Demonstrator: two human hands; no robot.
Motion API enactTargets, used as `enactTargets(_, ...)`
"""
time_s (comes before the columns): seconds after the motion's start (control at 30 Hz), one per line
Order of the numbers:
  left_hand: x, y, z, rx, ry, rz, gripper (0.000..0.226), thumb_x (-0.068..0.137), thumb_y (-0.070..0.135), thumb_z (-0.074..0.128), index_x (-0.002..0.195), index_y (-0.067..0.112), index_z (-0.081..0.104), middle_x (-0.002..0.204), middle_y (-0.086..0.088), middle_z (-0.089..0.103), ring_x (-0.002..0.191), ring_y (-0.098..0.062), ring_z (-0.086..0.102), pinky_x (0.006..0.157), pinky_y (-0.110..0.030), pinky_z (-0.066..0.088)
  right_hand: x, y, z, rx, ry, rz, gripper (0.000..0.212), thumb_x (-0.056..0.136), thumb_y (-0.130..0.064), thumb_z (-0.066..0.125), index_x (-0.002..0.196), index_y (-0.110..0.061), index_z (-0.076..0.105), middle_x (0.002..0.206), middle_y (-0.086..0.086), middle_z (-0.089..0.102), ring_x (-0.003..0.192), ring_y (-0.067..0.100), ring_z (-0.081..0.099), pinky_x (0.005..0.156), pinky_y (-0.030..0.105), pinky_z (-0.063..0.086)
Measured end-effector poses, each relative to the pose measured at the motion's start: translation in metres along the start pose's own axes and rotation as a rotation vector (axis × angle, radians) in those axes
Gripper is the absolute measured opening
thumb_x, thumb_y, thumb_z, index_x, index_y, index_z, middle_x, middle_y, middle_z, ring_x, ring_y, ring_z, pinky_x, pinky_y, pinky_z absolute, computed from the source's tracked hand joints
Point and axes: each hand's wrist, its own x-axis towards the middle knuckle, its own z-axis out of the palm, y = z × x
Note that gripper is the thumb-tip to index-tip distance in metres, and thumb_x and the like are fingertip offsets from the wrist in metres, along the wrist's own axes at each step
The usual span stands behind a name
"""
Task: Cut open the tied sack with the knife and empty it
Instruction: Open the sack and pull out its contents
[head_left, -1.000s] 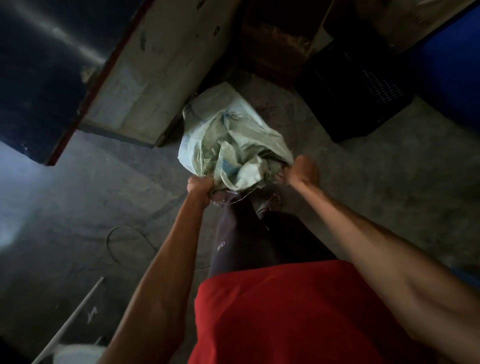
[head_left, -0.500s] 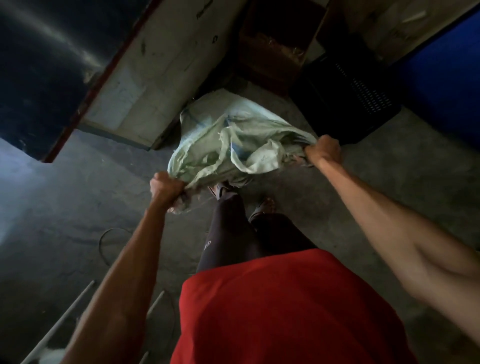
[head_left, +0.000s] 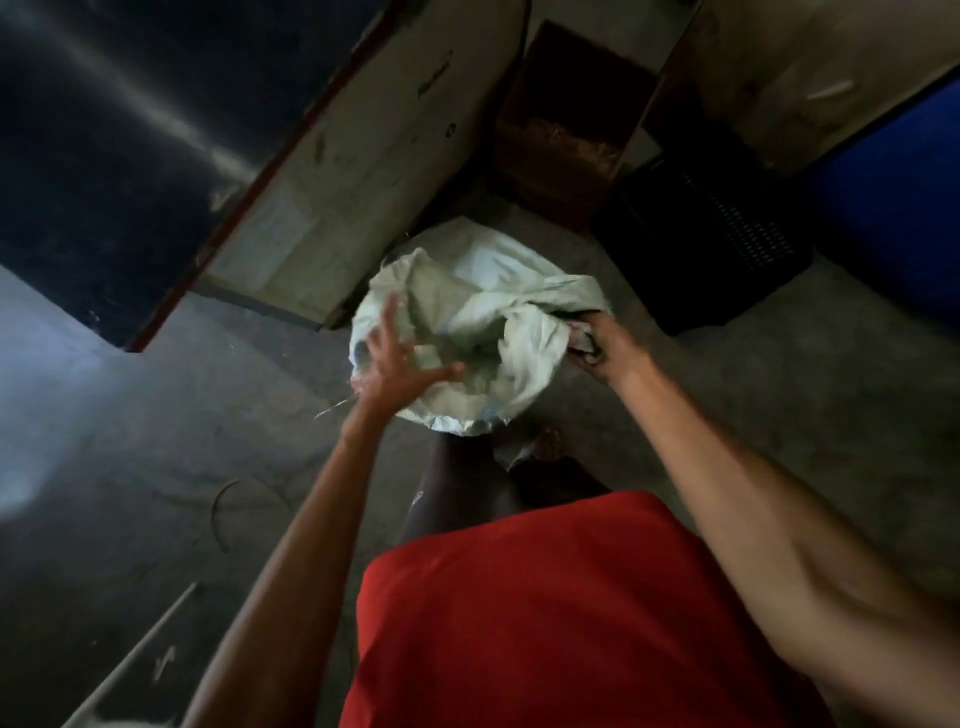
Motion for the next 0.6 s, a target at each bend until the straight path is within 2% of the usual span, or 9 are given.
enactTargets(0.03, -0.001, 0.008, 0.016, 0.103, -0.055, 0.019, 0.114, 0.057, 0.059, 0.091, 0.152, 0.044, 0.028, 0.157, -0.016, 0.031, 0.139, -0.036, 0.043, 0.111, -0.054, 0.045, -0.001, 0.003, 0.000, 0.099, -0.027, 0.003, 0.036, 0.097, -0.008, 0.053, 0.132, -0.003, 0.058, 0.113, 0.012, 0.063, 0.084, 0.019, 0.063, 0.088, 0.035, 0.056)
enactTargets(0.13, -0.002, 0.024, 0.051, 0.196, -0.242, 0.011, 0.074, 0.061, 0.083, 0.068, 0.124, 0.044, 0.067, 0.157, -0.012, 0.040, 0.151, -0.032, 0.028, 0.127, -0.048, 0.021, 0.000, 0.008, -0.005, 0.184, -0.024, -0.002, 0.030, 0.094, -0.012, 0.059, 0.123, -0.006, 0.062, 0.102, 0.008, 0.067, 0.081, 0.015, 0.067, 0.068, 0.027, 0.061)
enactTargets(0.23, -0.004, 0.034, 0.080, 0.331, -0.436, -0.020, 0.064, 0.080, 0.078, 0.058, 0.128, 0.038, 0.069, 0.163, -0.010, 0.035, 0.156, -0.030, 0.015, 0.128, -0.045, 0.005, 0.005, 0.011, -0.010, 0.171, -0.015, -0.001, 0.045, 0.091, -0.017, 0.066, 0.133, -0.002, 0.059, 0.129, 0.015, 0.065, 0.117, 0.026, 0.064, 0.103, 0.041, 0.051)
enactTargets(0.3, -0.011, 0.043, 0.095, 0.254, -0.538, -0.097, 0.082, 0.073, 0.080, 0.063, 0.138, 0.030, 0.062, 0.163, -0.009, 0.032, 0.152, -0.029, 0.025, 0.128, -0.047, 0.018, 0.006, 0.014, -0.010, 0.139, -0.034, 0.008, 0.042, 0.091, -0.020, 0.066, 0.129, -0.004, 0.062, 0.125, 0.013, 0.069, 0.118, 0.024, 0.065, 0.103, 0.041, 0.052)
enactTargets(0.37, -0.017, 0.054, 0.108, 0.153, -0.461, -0.162, 0.091, 0.063, 0.069, 0.079, 0.135, 0.016, 0.062, 0.141, -0.010, 0.053, 0.132, -0.027, 0.051, 0.108, -0.036, 0.044, 0.006, 0.016, -0.006, 0.067, -0.036, 0.033, 0.031, 0.091, -0.025, 0.065, 0.116, -0.008, 0.068, 0.092, 0.004, 0.079, 0.087, 0.016, 0.075, 0.074, 0.029, 0.062)
enactTargets(0.4, -0.018, 0.056, 0.113, 0.179, -0.371, -0.147, 0.076, 0.069, 0.051, 0.084, 0.128, 0.006, 0.064, 0.127, -0.016, 0.062, 0.119, -0.030, 0.059, 0.092, -0.032, 0.048, 0.008, 0.018, -0.004, 0.058, 0.004, 0.052, 0.027, 0.090, -0.025, 0.067, 0.112, -0.010, 0.067, 0.080, 0.003, 0.077, 0.070, 0.013, 0.073, 0.059, 0.026, 0.060)
enactTargets(0.47, -0.017, 0.051, 0.115, 0.315, -0.236, -0.074, 0.043, 0.081, 0.022, 0.074, 0.115, -0.005, 0.067, 0.114, -0.028, 0.069, 0.108, -0.041, 0.066, 0.079, -0.036, 0.047, 0.016, 0.016, -0.004, -0.008, 0.150, 0.035, 0.034, 0.085, -0.019, 0.073, 0.115, -0.003, 0.067, 0.082, 0.007, 0.072, 0.050, 0.010, 0.068, 0.047, 0.024, 0.054)
enactTargets(0.53, -0.019, 0.043, 0.102, 0.462, -0.183, 0.036, 0.027, 0.085, 0.016, 0.065, 0.104, -0.002, 0.072, 0.105, -0.028, 0.073, 0.099, -0.042, 0.071, 0.070, -0.036, 0.047, 0.026, 0.005, -0.015, -0.359, 0.278, -0.088, 0.042, 0.083, -0.019, 0.075, 0.116, 0.006, 0.067, 0.093, 0.016, 0.073, 0.058, 0.017, 0.073, 0.054, 0.028, 0.057)
enactTargets(0.6, -0.021, 0.033, 0.087, 0.596, -0.121, 0.156, 0.021, 0.089, 0.018, 0.060, 0.100, 0.007, 0.074, 0.096, -0.023, 0.075, 0.089, -0.041, 0.073, 0.066, -0.038, 0.051, 0.028, -0.012, -0.035, -0.781, 0.402, -0.246, 0.046, 0.076, -0.028, 0.078, 0.107, 0.005, 0.069, 0.103, 0.021, 0.073, 0.089, 0.031, 0.075, 0.068, 0.030, 0.057)
